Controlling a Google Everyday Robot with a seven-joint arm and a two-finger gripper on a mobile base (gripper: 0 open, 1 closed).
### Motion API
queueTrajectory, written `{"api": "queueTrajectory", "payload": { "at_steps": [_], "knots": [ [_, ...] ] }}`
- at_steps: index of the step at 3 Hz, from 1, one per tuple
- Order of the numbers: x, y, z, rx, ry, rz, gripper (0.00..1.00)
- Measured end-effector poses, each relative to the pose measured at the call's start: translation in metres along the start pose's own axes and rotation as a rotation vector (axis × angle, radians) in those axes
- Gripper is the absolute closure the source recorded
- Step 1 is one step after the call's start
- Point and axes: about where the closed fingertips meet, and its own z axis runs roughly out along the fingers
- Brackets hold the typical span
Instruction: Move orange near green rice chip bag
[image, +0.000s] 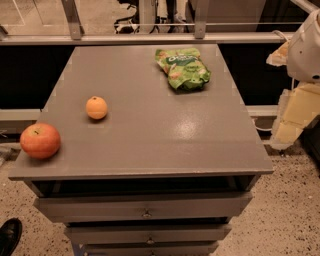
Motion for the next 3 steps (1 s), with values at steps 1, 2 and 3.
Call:
{"api": "queueTrajectory", "payload": {
  "at_steps": [1,2,3],
  "knots": [
    [0.0,0.0,0.0,0.0,0.0,0.0,0.0],
    [-0.012,-0.004,0.005,-0.004,-0.059,0.011,0.0],
    [-0.088,-0.004,0.042,-0.075,-0.269,0.009,0.0]
  ]
}}
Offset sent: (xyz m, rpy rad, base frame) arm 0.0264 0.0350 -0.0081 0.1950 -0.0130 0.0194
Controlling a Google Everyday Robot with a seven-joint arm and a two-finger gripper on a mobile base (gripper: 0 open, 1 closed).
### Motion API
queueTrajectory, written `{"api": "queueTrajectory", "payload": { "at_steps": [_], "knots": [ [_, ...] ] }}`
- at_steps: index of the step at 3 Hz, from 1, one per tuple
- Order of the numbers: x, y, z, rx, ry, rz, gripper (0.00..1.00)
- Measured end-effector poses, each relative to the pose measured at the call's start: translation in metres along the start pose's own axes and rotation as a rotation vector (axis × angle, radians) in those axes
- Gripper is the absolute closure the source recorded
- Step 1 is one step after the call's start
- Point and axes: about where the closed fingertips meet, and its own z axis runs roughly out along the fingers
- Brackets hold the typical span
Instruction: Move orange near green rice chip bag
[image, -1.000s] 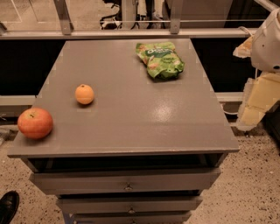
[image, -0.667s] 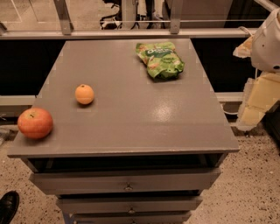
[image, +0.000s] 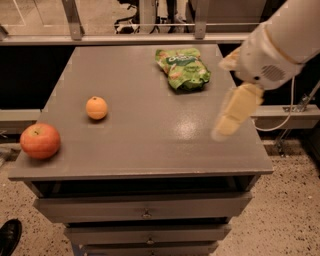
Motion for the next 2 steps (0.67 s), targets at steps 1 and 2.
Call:
{"api": "queueTrajectory", "payload": {
  "at_steps": [1,2],
  "knots": [
    [-0.058,0.005,0.045,-0.074,-0.184,-0.018,0.0],
    [-0.111,0.018,0.078,-0.122,-0.331,-0.052,0.0]
  ]
}}
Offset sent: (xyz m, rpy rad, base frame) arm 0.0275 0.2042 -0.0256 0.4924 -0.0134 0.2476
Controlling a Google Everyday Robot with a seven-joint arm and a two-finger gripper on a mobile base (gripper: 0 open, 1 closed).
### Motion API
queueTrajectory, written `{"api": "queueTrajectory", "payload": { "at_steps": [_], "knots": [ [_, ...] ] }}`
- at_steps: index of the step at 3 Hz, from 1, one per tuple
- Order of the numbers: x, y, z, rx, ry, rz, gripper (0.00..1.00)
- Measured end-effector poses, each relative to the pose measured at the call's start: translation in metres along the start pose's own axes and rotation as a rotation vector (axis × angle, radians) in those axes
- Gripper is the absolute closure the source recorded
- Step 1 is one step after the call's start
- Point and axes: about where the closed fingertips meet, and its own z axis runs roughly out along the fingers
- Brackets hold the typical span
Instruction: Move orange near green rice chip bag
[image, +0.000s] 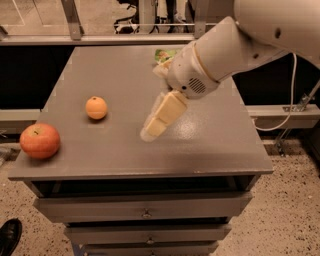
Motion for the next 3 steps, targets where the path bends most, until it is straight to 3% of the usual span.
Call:
{"api": "queueTrajectory", "payload": {
  "at_steps": [2,3],
  "knots": [
    [-0.012,0.001,0.009,-0.002,-0.039,-0.01,0.0],
    [-0.014,-0.002,0.019,0.011,-0.088,-0.009,0.0]
  ]
}}
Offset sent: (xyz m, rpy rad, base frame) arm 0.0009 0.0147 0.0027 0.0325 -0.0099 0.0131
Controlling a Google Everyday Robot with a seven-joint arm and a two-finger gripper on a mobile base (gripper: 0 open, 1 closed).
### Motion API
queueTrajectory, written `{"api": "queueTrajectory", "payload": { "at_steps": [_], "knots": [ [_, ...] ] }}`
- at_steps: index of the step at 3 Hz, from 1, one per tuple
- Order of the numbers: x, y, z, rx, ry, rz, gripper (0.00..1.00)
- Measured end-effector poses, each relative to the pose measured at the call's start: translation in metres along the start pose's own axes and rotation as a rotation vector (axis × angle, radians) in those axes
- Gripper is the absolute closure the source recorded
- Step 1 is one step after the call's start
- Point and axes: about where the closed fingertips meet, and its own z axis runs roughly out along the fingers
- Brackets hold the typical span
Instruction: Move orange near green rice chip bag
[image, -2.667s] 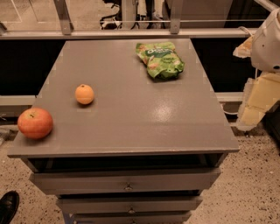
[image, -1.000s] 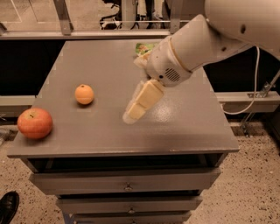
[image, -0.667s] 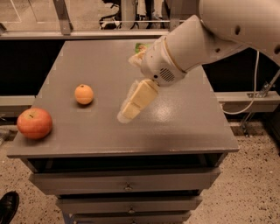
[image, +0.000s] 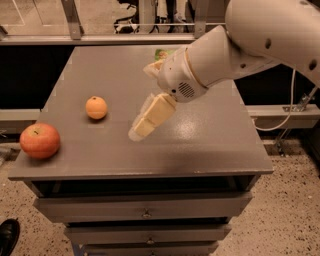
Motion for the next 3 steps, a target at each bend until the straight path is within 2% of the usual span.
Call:
{"api": "queueTrajectory", "payload": {
  "at_steps": [1,2,3],
  "knots": [
    [0.0,-0.015,0.039,0.003,-0.08,0.019,0.0],
    [0.001,-0.061,0.089,0.064,-0.176,0.072,0.0],
    [-0.004,-0.084,0.111,0.089,-0.224,0.099,0.0]
  ]
}}
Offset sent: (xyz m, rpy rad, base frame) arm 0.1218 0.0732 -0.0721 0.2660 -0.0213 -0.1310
